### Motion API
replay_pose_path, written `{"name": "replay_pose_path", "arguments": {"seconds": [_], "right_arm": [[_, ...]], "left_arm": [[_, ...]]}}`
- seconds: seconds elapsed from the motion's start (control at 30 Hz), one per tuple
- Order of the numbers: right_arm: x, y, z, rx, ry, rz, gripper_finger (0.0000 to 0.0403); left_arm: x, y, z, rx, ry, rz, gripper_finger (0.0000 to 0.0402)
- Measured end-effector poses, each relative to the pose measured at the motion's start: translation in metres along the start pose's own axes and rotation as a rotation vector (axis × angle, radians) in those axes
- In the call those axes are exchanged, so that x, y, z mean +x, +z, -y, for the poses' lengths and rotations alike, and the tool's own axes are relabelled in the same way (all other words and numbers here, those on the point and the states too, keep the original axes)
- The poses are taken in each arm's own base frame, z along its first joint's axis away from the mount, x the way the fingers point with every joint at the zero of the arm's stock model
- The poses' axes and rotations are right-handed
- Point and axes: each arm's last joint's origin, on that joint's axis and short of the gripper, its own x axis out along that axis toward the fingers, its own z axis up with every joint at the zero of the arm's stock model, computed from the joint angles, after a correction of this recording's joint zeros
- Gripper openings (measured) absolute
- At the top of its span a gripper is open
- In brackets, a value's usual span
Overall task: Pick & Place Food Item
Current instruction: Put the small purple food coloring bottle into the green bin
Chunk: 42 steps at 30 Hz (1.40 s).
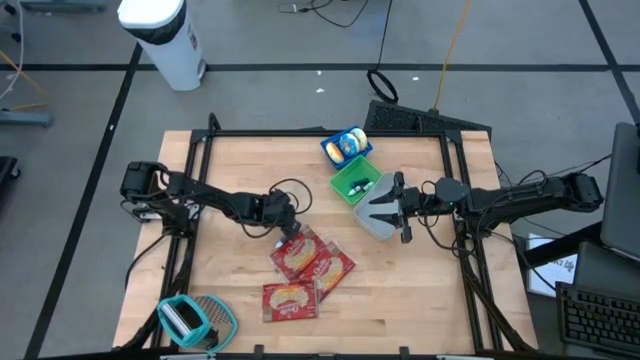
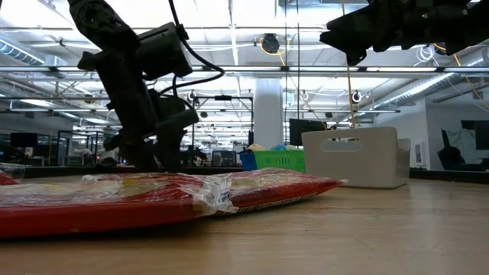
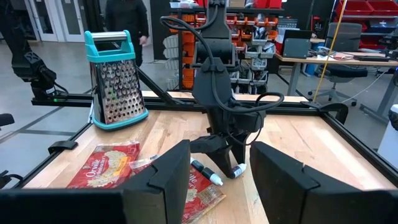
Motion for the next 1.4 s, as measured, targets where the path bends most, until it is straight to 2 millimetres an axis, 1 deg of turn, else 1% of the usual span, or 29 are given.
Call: {"name": "replay_pose_path", "arguments": {"seconds": [0.23,0.33,0.47,0.67,0.77,0.8,0.93,1.17,1.4], "right_arm": [[0.0,0.0,0.0,0.0,0.0,0.0,0.0155],[0.0,0.0,0.0,0.0,0.0,0.0,0.0155],[0.0,0.0,0.0,-0.007,0.0,0.0,0.0155],[0.0,0.0,0.0,-0.007,0.0,-0.001,0.0155],[0.0,0.0,0.0,-0.007,0.0,-0.001,0.0155],[0.0,0.0,0.0,-0.007,0.0,-0.001,0.0155],[0.0,0.0,0.0,-0.008,0.0,-0.001,0.0155],[0.0,0.0,0.0,-0.008,0.0,-0.001,0.0155],[0.0,0.0,0.0,-0.008,0.0,0.0,0.0155]], "left_arm": [[-0.009,0.008,0.006,0.009,0.025,-0.055,0.0255],[-0.015,0.012,0.01,0.113,0.039,-0.065,0.0255],[-0.02,0.02,0.018,0.296,0.011,-0.02,0.0255],[-0.021,0.021,0.02,0.538,0.011,-0.005,0.0255],[-0.021,0.022,0.02,0.584,0.007,0.001,0.0255],[-0.022,0.022,0.02,0.571,0.007,0.001,0.0255],[-0.022,0.022,0.02,0.417,0.008,0.006,0.0255],[-0.022,0.023,0.02,0.197,0.007,0.014,0.0255],[-0.018,0.02,0.014,0.042,0.06,0.048,0.0255]]}}
